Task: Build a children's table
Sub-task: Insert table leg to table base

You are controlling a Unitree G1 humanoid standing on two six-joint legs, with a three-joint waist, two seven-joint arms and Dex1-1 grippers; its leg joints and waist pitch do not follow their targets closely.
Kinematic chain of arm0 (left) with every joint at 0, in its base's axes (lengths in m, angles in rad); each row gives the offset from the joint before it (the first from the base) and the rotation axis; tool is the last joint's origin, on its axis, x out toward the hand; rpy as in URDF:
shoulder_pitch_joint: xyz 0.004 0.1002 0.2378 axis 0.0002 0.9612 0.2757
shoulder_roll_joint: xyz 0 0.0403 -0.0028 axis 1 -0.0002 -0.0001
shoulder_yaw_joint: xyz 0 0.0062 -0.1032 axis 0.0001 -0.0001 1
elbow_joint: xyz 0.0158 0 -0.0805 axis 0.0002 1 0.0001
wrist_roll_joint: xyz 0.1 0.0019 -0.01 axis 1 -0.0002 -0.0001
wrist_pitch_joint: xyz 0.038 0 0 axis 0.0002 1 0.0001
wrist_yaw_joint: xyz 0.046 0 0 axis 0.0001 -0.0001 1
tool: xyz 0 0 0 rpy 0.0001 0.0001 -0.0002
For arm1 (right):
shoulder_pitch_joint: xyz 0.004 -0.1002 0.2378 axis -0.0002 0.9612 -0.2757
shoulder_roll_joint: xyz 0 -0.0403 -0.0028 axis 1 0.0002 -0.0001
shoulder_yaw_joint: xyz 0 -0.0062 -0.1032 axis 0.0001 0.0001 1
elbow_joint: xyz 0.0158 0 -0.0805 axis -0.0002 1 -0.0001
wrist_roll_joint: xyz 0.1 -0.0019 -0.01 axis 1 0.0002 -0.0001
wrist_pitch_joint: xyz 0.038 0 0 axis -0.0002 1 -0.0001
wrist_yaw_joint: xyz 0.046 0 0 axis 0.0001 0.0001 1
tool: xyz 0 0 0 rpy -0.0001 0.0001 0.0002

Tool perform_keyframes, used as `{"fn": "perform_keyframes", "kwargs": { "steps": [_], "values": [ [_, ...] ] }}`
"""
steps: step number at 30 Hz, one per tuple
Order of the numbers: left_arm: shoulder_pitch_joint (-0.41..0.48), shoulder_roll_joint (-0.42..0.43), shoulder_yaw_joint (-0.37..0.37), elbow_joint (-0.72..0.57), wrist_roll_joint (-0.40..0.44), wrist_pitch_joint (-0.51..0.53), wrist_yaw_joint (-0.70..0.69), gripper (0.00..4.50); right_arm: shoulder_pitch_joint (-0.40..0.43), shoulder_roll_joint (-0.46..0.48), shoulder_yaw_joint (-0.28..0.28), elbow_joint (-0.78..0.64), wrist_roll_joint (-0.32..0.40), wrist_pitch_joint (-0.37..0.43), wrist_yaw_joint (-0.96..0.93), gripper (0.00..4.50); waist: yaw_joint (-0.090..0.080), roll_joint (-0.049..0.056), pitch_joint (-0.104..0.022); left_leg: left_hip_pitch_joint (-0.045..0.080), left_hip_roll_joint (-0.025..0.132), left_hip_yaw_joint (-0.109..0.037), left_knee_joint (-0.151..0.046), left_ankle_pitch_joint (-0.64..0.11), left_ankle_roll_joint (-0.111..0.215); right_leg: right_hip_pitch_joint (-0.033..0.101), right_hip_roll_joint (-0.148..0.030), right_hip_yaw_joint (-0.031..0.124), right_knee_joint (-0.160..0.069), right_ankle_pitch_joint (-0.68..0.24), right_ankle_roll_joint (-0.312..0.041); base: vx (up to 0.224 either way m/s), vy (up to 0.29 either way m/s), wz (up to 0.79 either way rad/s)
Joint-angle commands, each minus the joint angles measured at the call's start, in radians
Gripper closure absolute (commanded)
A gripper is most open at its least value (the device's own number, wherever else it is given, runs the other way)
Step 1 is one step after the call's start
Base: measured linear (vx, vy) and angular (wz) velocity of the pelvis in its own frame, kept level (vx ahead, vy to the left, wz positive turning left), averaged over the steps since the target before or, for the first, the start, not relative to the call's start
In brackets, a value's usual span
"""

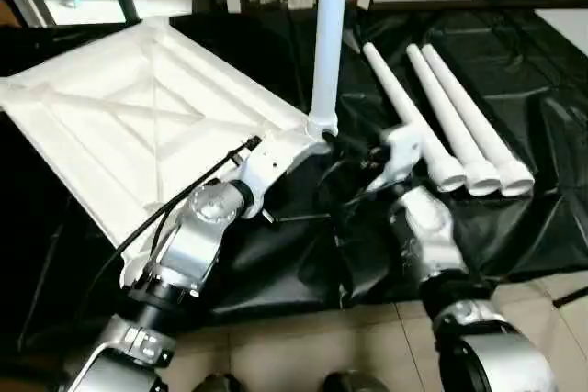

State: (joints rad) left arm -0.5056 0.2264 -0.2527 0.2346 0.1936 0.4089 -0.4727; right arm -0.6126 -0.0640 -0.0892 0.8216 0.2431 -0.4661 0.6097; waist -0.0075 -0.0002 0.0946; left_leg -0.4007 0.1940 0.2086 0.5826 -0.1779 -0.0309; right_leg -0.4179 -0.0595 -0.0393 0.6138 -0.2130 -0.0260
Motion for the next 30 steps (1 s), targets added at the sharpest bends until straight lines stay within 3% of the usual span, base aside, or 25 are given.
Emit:
{"fn": "perform_keyframes", "kwargs": {
  "steps": [1, 5, 6, 9, 11, 16, 18, 21, 23, 25, 30],
  "values": [
    [0.038, 0.017, -0.015, -0.011, -0.020, -0.062, -0.034, 4.50, 0.040, -0.030, -0.017, -0.059, 0.014, 0.028, -0.001, 1.23, 0.005, -0.004, -0.067, 0.029, 0.050, -0.021, -0.047, -0.012, 0.199, 0.056, -0.072, 0.041, -0.046, 0.141, -0.293, 0.000, 0.000, 0.00],
    [0.083, 0.064, -0.035, -0.024, -0.034, -0.116, -0.108, 4.50, 0.093, -0.077, -0.046, -0.167, 0.018, 0.103, -0.058, 1.23, 0.015, -0.004, -0.065, 0.031, 0.047, -0.021, -0.051, -0.047, 0.159, 0.056, -0.071, 0.045, -0.054, 0.077, -0.269, 0.000, 0.000, 0.00],
    [0.083, 0.064, -0.035, -0.024, -0.034, -0.116, -0.108, 4.50, 0.093, -0.077, -0.046, -0.167, 0.018, 0.103, -0.058, 1.23, 0.015, -0.004, -0.067, 0.032, 0.047, -0.020, -0.051, -0.050, 0.153, 0.055, -0.071, 0.044, -0.053, 0.075, -0.268, 0.000, 0.000, 0.00],
    [0.119, 0.112, -0.030, -0.009, -0.037, -0.163, -0.140, 4.50, 0.175, -0.129, -0.048, -0.341, 0.022, 0.174, -0.045, 1.23, 0.014, -0.001, -0.062, 0.032, 0.045, -0.020, -0.056, -0.101, 0.125, 0.053, -0.069, 0.045, -0.063, 0.009, -0.240, 0.000, 0.000, 0.00],
    [0.122, 0.116, -0.028, -0.008, -0.038, -0.169, -0.145, 4.50, 0.183, -0.133, -0.048, -0.356, 0.027, 0.186, -0.043, 1.23, 0.011, 0.000, -0.059, 0.031, 0.045, -0.022, -0.060, -0.124, 0.108, 0.053, -0.069, 0.045, -0.067, -0.027, -0.228, 0.000, 0.000, 0.00],
    [0.167, 0.172, -0.035, -0.049, -0.090, -0.267, -0.271, 4.50, 0.227, -0.188, -0.048, -0.445, 0.092, 0.362, 0.010, 1.23, 0.011, 0.000, -0.058, 0.040, 0.042, -0.022, -0.066, -0.185, 0.067, 0.052, -0.069, 0.049, -0.081, -0.131, -0.210, 0.000, 0.000, 0.00],
    [0.176, 0.179, -0.040, -0.063, -0.103, -0.279, -0.297, 4.50, 0.231, -0.200, -0.047, -0.451, 0.110, 0.382, 0.039, 1.23, 0.012, 0.000, -0.062, 0.038, 0.043, -0.023, -0.065, -0.163, 0.070, 0.054, -0.069, 0.049, -0.076, -0.100, -0.212, 0.000, 0.000, 0.00],
    [0.196, 0.200, -0.067, -0.096, -0.113, -0.312, -0.345, 4.50, 0.255, -0.262, -0.007, -0.489, 0.148, 0.478, 0.176, 1.23, 0.017, 0.000, -0.066, 0.039, 0.044, -0.021, -0.060, -0.122, 0.091, 0.055, -0.068, 0.047, -0.070, -0.038, -0.225, 0.000, 0.000, 0.00],
    [0.199, 0.205, -0.080, -0.097, -0.102, -0.327, -0.346, 4.50, 0.275, -0.305, 0.024, -0.512, 0.149, 0.517, 0.254, 0.87, 0.026, -0.002, -0.067, 0.037, 0.046, -0.020, -0.058, -0.095, 0.113, 0.058, -0.069, 0.048, -0.065, 0.009, -0.224, 0.000, 0.000, 0.00],
    [0.198, 0.206, -0.089, -0.094, -0.091, -0.337, -0.344, 4.50, 0.283, -0.326, 0.020, -0.525, 0.182, 0.543, 0.306, 0.81, 0.030, -0.008, -0.068, 0.037, 0.044, -0.019, -0.057, -0.096, 0.116, 0.057, -0.069, 0.047, -0.065, 0.001, -0.225, 0.000, 0.000, 0.00],
    [0.200, 0.196, -0.114, -0.108, -0.078, -0.357, -0.369, 4.50, 0.270, -0.401, 0.025, -0.552, 0.250, 0.651, 0.446, 0.38, 0.037, -0.008, -0.067, 0.040, 0.046, -0.021, -0.057, -0.128, 0.098, 0.057, -0.071, 0.046, -0.072, -0.080, -0.212, 0.000, 0.000, 0.00]
  ]
}}
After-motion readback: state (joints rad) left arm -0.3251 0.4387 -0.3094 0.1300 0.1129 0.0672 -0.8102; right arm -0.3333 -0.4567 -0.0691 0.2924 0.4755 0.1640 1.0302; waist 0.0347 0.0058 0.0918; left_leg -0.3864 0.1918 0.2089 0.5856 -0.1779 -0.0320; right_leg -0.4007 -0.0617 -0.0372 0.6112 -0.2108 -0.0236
